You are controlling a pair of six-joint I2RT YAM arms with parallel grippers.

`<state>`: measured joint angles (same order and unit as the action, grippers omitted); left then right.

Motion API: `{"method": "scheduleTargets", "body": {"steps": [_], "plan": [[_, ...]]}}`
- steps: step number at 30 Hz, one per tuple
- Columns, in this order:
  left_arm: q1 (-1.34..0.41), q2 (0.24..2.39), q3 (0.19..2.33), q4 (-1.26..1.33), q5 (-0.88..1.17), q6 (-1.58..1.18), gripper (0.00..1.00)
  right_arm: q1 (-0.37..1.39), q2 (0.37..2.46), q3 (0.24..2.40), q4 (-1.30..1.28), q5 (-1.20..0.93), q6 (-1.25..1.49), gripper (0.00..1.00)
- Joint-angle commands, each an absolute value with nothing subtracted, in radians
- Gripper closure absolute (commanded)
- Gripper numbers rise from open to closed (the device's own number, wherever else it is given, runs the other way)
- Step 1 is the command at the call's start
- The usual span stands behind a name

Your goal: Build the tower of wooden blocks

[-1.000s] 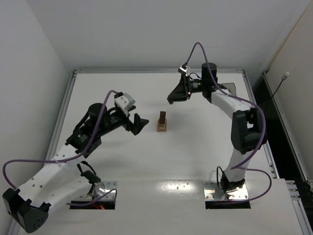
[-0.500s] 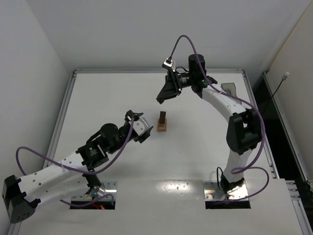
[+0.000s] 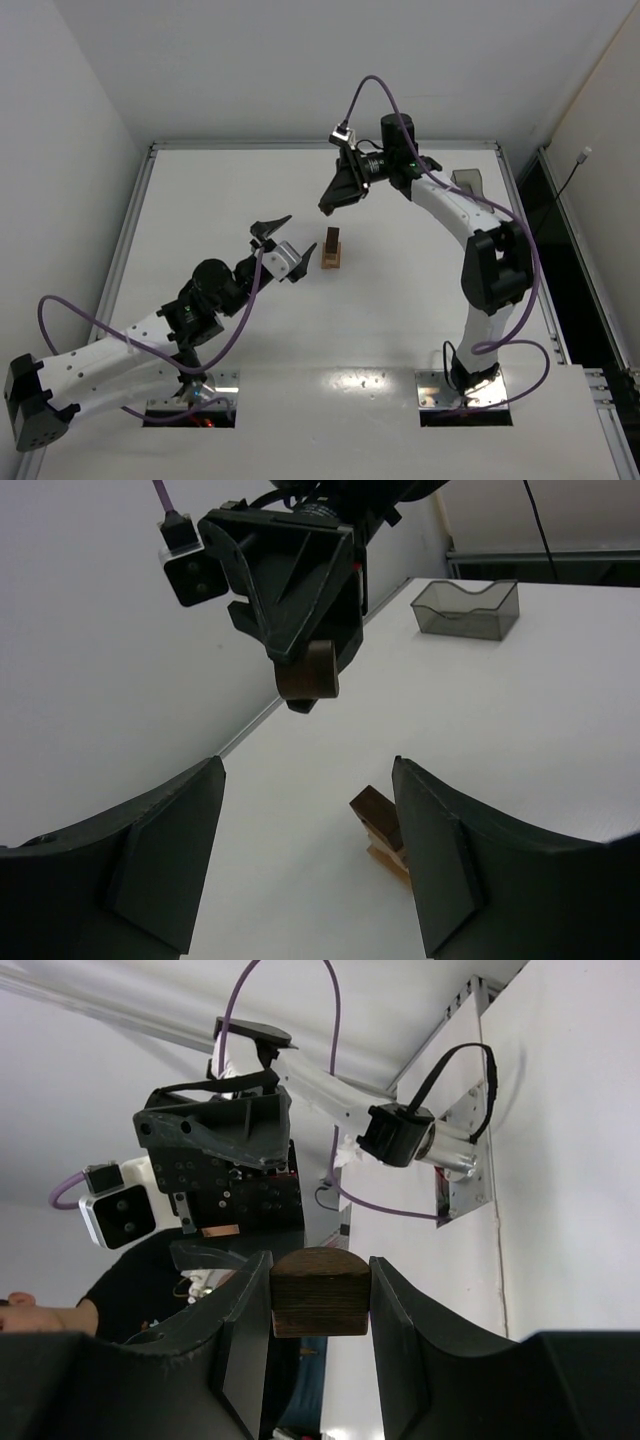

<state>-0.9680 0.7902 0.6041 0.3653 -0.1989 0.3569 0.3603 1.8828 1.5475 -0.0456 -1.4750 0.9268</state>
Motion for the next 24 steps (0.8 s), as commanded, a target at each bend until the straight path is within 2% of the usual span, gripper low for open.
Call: {"method": "scheduleTargets", "body": {"steps": [1, 17, 24], "plan": [[-0.983, 0.792, 0.617, 0.462, -0.184, 0.368, 0.36, 0.397, 1.856, 1.597, -0.049, -1.591, 0.914, 1.00], [-0.992, 0.810, 0.626, 0.489, -0.175, 0.368, 0.36, 0.482, 1.847, 1.628, -0.038, -1.591, 0.914, 1.00], [-0.992, 0.819, 0.626, 0.499, -0.175, 0.368, 0.49, 0.491, 1.847, 1.618, -0.038, -1.591, 0.914, 1.00]]}}
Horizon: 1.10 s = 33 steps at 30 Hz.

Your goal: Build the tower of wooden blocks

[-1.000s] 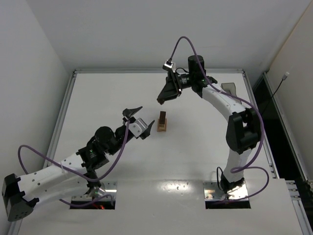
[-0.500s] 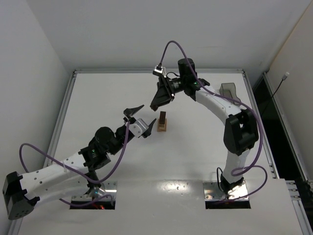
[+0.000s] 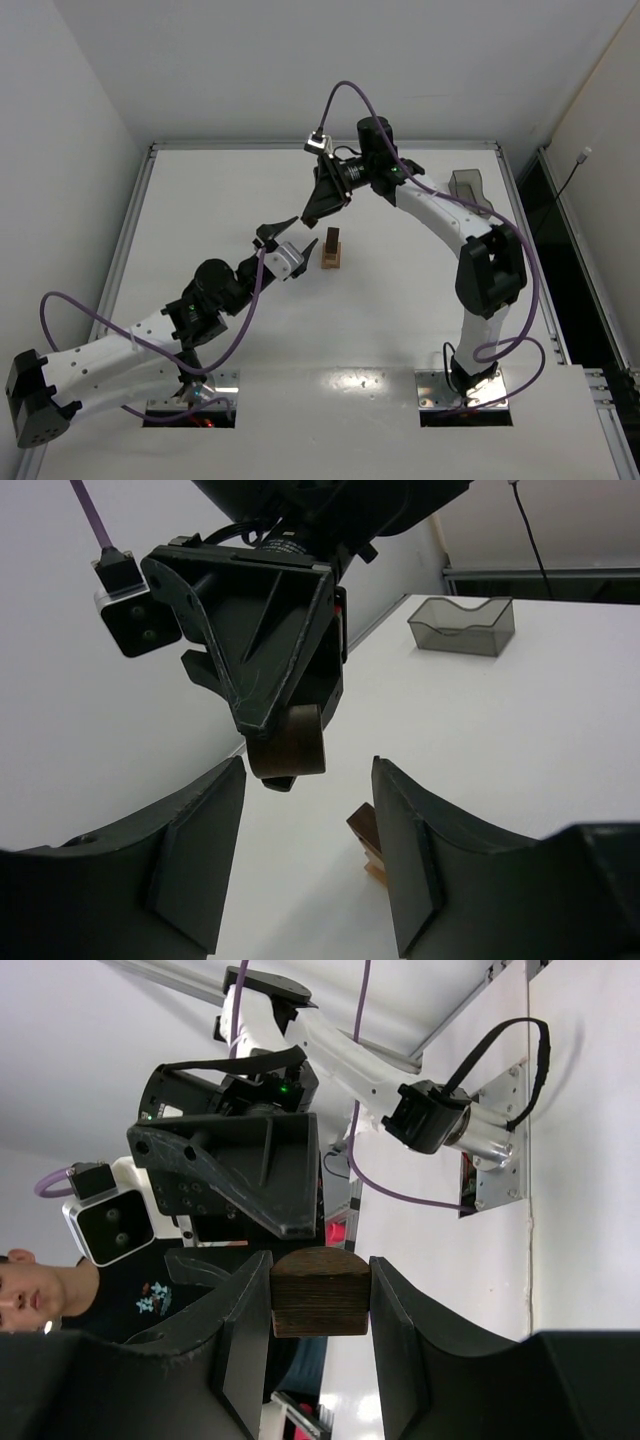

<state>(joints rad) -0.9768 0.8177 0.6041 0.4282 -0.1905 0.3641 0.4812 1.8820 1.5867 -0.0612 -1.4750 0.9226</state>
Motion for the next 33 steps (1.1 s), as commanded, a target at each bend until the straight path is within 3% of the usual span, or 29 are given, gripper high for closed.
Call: {"method": "scheduleTargets", "body": {"steps": [1, 16, 23, 33], "plan": [[-0.992, 0.819, 0.626, 0.499, -0.175, 0.368, 0.51, 0.491, 1.838, 1.618, -0.038, -1.591, 0.914, 1.00], [-0.992, 0.819, 0.617, 0.517, -0.193, 0.368, 0.53, 0.509, 1.829, 1.597, -0.029, -1.591, 0.914, 1.00], [-0.992, 0.828, 0.617, 0.517, -0.204, 0.359, 0.84, 0.509, 1.829, 1.597, -0.029, -1.591, 0.914, 1.00], [-0.992, 0.828, 0.617, 0.517, -0.213, 0.359, 1.00, 0.509, 1.819, 1.588, -0.029, -1.591, 0.914, 1.00]]}}
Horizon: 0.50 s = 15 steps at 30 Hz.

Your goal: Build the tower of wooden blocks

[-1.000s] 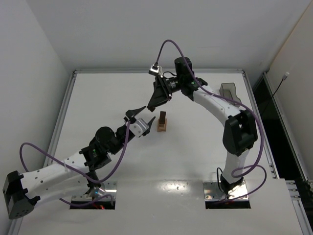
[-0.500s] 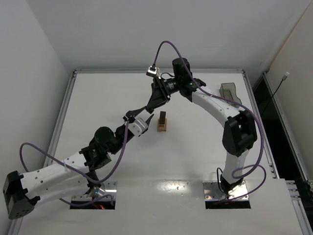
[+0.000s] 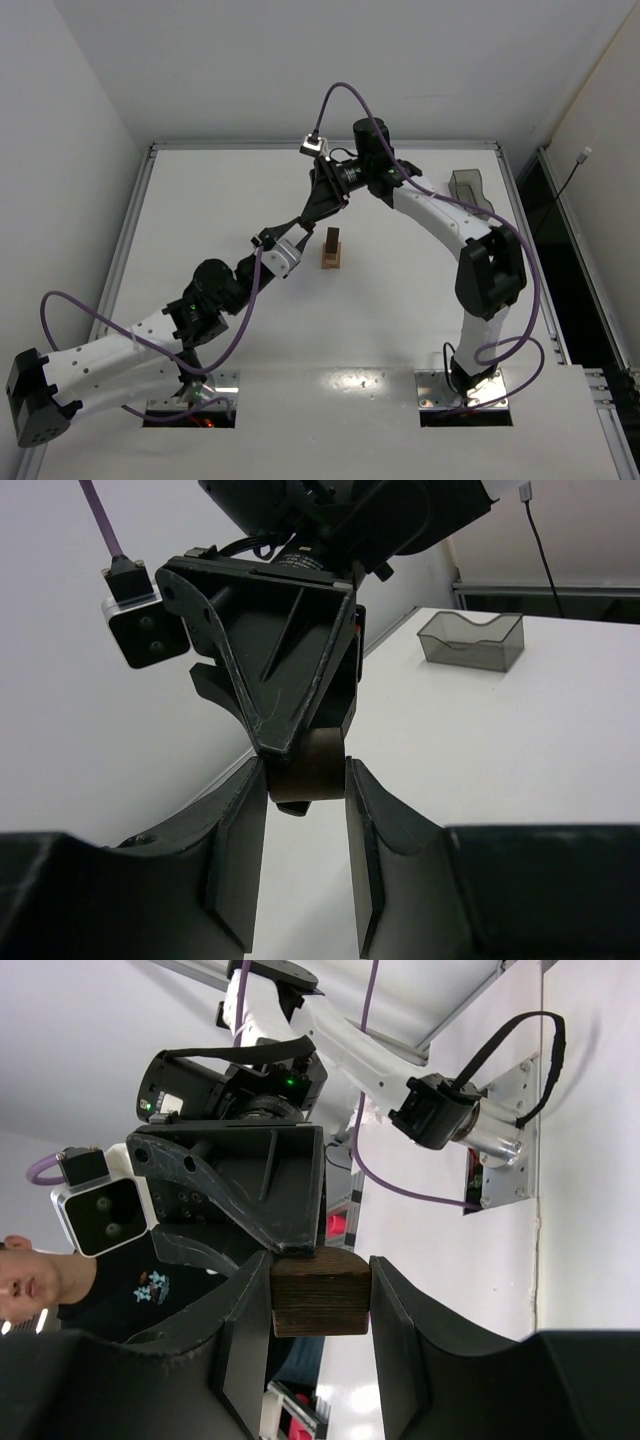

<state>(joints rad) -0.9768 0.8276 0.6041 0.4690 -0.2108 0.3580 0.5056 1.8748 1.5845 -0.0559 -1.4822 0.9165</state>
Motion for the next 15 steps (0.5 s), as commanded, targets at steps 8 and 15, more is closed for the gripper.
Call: {"method": "scheduleTargets", "body": {"steps": [8, 15], "plan": [[-0.992, 0.828, 0.637, 0.476, -0.204, 0.322, 1.00, 0.500, 1.819, 1.588, 0.018, -1.546, 0.963, 0.43], [-0.992, 0.819, 0.672, 0.368, -0.204, 0.221, 1.00, 0.424, 1.819, 1.588, 0.087, -1.447, 0.982, 0.19]]}}
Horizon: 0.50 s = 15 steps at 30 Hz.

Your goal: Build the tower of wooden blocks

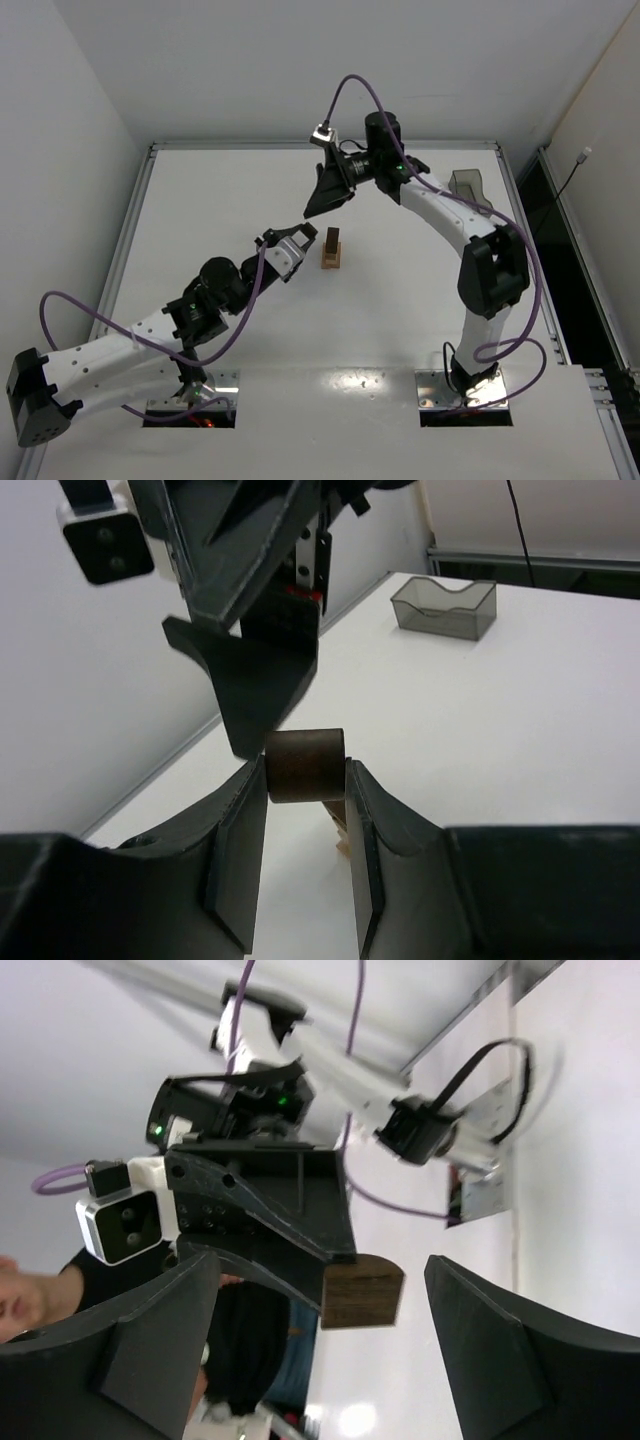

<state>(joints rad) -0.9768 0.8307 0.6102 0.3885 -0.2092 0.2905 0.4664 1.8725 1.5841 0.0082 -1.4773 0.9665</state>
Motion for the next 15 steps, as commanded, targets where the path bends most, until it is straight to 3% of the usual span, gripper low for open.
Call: {"method": "scheduleTargets", "body": {"steps": [1, 5, 8, 9, 12, 15], "plan": [[-0.992, 0.819, 0.693, 0.348, -0.204, 0.204, 1.00, 0.391, 1.810, 1.574, 0.087, -1.428, 0.982, 0.19], [-0.992, 0.880, 0.805, 0.153, -0.213, 0.088, 1.00, 0.266, 1.787, 1.540, 0.025, -1.313, 0.884, 0.19], [-0.992, 0.948, 0.901, 0.054, -0.233, 0.002, 1.00, 0.152, 1.787, 1.641, -0.364, -1.149, 0.538, 0.18], [-0.992, 0.969, 0.928, -0.013, -0.233, -0.021, 1.00, 0.129, 1.787, 1.675, -0.553, -1.011, 0.440, 0.18], [-0.925, 1.115, 1.096, -0.206, -0.203, -0.119, 1.00, 0.087, 1.769, 1.762, -0.743, -0.694, 0.154, 0.18], [-0.847, 1.305, 1.334, -0.412, -0.099, -0.187, 1.00, 0.063, 1.720, 1.726, -0.779, -0.528, 0.022, 0.18]]}}
